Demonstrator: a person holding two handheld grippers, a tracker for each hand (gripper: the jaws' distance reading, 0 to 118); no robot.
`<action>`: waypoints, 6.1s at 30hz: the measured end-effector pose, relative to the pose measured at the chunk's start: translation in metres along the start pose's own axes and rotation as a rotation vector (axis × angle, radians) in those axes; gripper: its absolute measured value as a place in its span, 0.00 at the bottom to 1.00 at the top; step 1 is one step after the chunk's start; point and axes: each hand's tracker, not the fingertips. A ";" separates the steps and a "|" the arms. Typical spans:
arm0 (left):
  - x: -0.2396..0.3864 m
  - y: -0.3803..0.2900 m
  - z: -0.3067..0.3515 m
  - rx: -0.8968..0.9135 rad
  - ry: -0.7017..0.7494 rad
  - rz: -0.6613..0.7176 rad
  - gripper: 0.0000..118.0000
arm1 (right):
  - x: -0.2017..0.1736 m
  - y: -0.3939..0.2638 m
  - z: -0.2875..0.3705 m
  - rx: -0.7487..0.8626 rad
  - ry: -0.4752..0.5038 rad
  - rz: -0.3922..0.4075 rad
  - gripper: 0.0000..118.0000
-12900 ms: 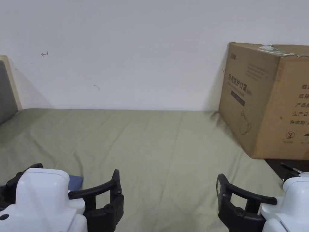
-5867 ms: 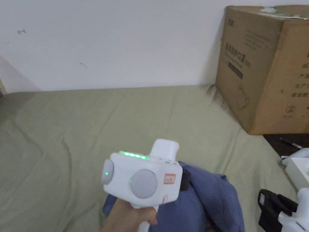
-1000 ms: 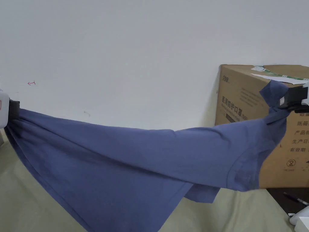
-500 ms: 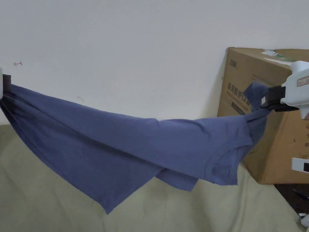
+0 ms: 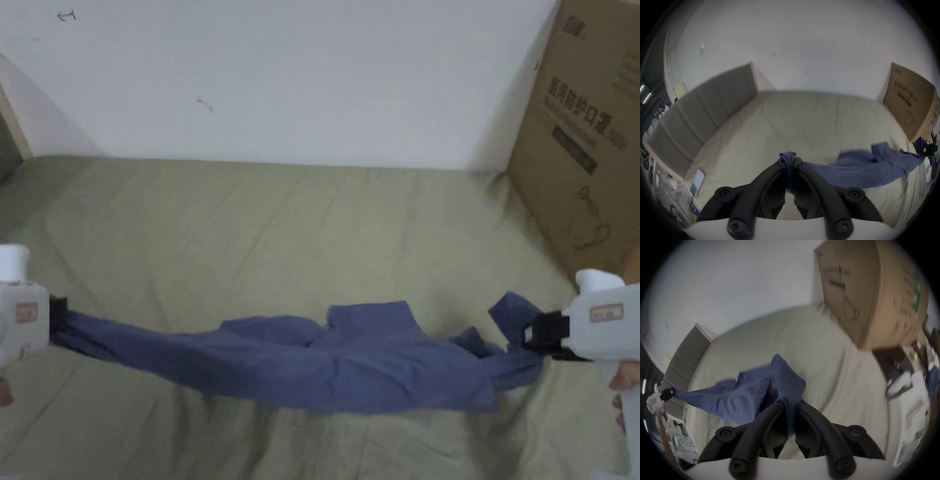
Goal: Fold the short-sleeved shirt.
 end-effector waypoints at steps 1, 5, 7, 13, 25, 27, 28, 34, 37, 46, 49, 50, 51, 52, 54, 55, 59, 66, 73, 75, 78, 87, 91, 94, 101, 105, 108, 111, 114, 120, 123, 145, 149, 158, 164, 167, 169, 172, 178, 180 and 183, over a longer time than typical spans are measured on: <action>-0.005 -0.020 -0.003 -0.043 -0.016 0.004 0.05 | 0.004 -0.019 -0.008 -0.046 -0.002 -0.020 0.06; -0.029 -0.099 0.011 -0.150 0.007 0.061 0.05 | 0.020 -0.100 -0.013 -0.138 -0.049 0.021 0.06; -0.035 -0.124 0.021 -0.190 -0.025 0.098 0.05 | 0.035 -0.120 -0.009 -0.148 -0.012 -0.049 0.06; -0.057 -0.154 0.037 -0.216 -0.007 0.090 0.05 | 0.069 -0.133 0.030 -0.079 -0.005 -0.174 0.06; -0.063 -0.195 0.081 -0.254 -0.057 0.085 0.05 | 0.088 -0.184 0.071 -0.095 -0.016 -0.227 0.06; -0.065 -0.199 0.079 -0.257 -0.060 0.082 0.09 | 0.089 -0.193 0.067 -0.082 -0.014 -0.228 0.07; -0.063 -0.200 0.081 -0.253 -0.048 0.069 0.16 | 0.086 -0.195 0.067 -0.074 -0.021 -0.225 0.17; -0.057 -0.198 0.100 -0.152 -0.076 0.019 0.90 | 0.071 -0.201 0.095 0.035 -0.065 -0.139 0.91; -0.050 -0.186 0.142 -0.020 -0.184 0.094 0.90 | 0.061 -0.202 0.124 0.083 -0.073 -0.125 0.90; 0.010 -0.180 0.191 0.096 -0.233 -0.056 0.02 | 0.047 -0.238 0.200 0.291 -0.001 -0.156 0.07; 0.033 -0.182 0.201 0.100 -0.268 -0.076 0.00 | 0.058 -0.259 0.200 0.284 0.019 -0.198 0.00; 0.039 -0.184 0.201 0.103 -0.267 -0.064 0.00 | 0.068 -0.266 0.196 0.273 0.005 -0.219 0.00; 0.035 -0.181 0.193 0.074 -0.285 -0.068 0.00 | 0.071 -0.271 0.193 0.250 -0.007 -0.227 0.00; 0.037 -0.182 0.191 0.068 -0.306 -0.074 0.00 | 0.075 -0.275 0.190 0.239 -0.016 -0.233 0.00; 0.046 -0.181 0.191 0.068 -0.307 -0.070 0.00 | 0.080 -0.280 0.179 0.222 -0.015 -0.242 0.00; 0.051 -0.179 0.192 0.051 -0.311 -0.076 0.00 | 0.082 -0.282 0.174 0.217 -0.025 -0.247 0.00; 0.058 -0.178 0.185 0.042 -0.307 -0.092 0.00 | 0.085 -0.275 0.146 0.156 -0.063 -0.259 0.35; 0.077 -0.178 0.170 -0.010 -0.303 -0.147 0.00 | 0.075 -0.247 0.079 0.070 -0.027 -0.302 0.74; 0.086 -0.174 0.148 -0.058 -0.287 -0.188 0.00 | 0.069 -0.222 0.055 0.024 -0.038 -0.296 0.30; 0.094 -0.171 0.142 -0.071 -0.283 -0.190 0.00 | 0.063 -0.215 0.052 -0.014 -0.098 -0.221 0.26; 0.104 -0.164 0.130 -0.082 -0.289 -0.211 0.00 | 0.049 -0.210 0.048 -0.005 -0.056 -0.184 0.11; 0.122 -0.117 0.075 -0.103 -0.299 -0.260 0.04 | 0.043 -0.199 0.051 0.029 -0.062 -0.146 0.10; 0.135 -0.087 0.024 -0.178 -0.339 -0.270 0.95 | 0.052 -0.204 0.057 0.031 -0.037 -0.200 0.10; 0.143 -0.062 -0.016 -0.204 -0.347 -0.216 0.97 | 0.051 -0.204 0.061 0.031 -0.036 -0.192 0.10; 0.190 -0.032 -0.101 -0.308 -0.319 -0.239 0.97 | 0.051 -0.206 0.061 0.012 -0.054 -0.154 0.10; 0.215 -0.041 -0.141 -0.388 -0.291 -0.293 0.83 | 0.048 -0.204 0.060 0.006 -0.055 -0.150 0.10; 0.225 -0.054 -0.145 -0.391 -0.263 -0.301 0.71 | 0.050 -0.204 0.056 -0.005 -0.052 -0.152 0.10; 0.227 -0.058 -0.127 -0.330 -0.250 -0.370 0.53 | 0.052 -0.206 0.052 -0.018 -0.052 -0.161 0.10; 0.230 -0.063 -0.118 -0.272 -0.177 -0.444 0.01 | 0.048 -0.204 0.054 -0.014 -0.050 -0.167 0.10; 0.212 -0.038 -0.090 -0.259 -0.258 -0.337 0.01 | 0.048 -0.188 0.072 0.065 -0.033 -0.138 0.10; 0.191 -0.005 -0.040 -0.136 -0.288 -0.282 0.01 | 0.041 -0.161 0.097 0.146 0.015 -0.136 0.10; 0.044 0.109 0.415 1.068 -0.030 -0.101 0.01 | -0.134 -0.066 0.353 1.222 0.140 0.138 0.10; 0.034 0.105 0.432 1.104 -0.046 -0.064 0.01 | -0.145 -0.057 0.385 1.330 0.162 0.099 0.10; 0.015 0.114 0.419 1.024 -0.078 -0.026 0.01 | -0.146 -0.037 0.403 1.312 0.121 0.127 0.10; 0.021 0.127 0.383 0.949 -0.083 -0.027 0.01 | -0.145 -0.019 0.387 1.248 0.115 0.119 0.10; 0.025 0.139 0.357 0.908 -0.094 -0.018 0.01 | -0.143 0.001 0.372 1.201 0.108 0.125 0.10; 0.031 0.151 0.334 0.872 -0.086 -0.023 0.01 | -0.142 0.020 0.358 1.154 0.113 0.114 0.10; 0.043 0.178 0.292 0.811 -0.102 -0.016 0.01 | -0.141 0.065 0.328 1.060 0.105 0.116 0.10; 0.082 0.243 0.187 0.716 -0.082 -0.050 0.01 | -0.141 0.152 0.241 0.941 0.068 0.117 0.10; 0.091 0.261 0.151 0.692 -0.087 -0.043 0.01 | -0.143 0.176 0.210 0.902 0.039 0.150 0.10; 0.101 0.269 0.120 0.662 -0.089 -0.025 0.01 | -0.140 0.196 0.169 0.869 0.051 0.134 0.10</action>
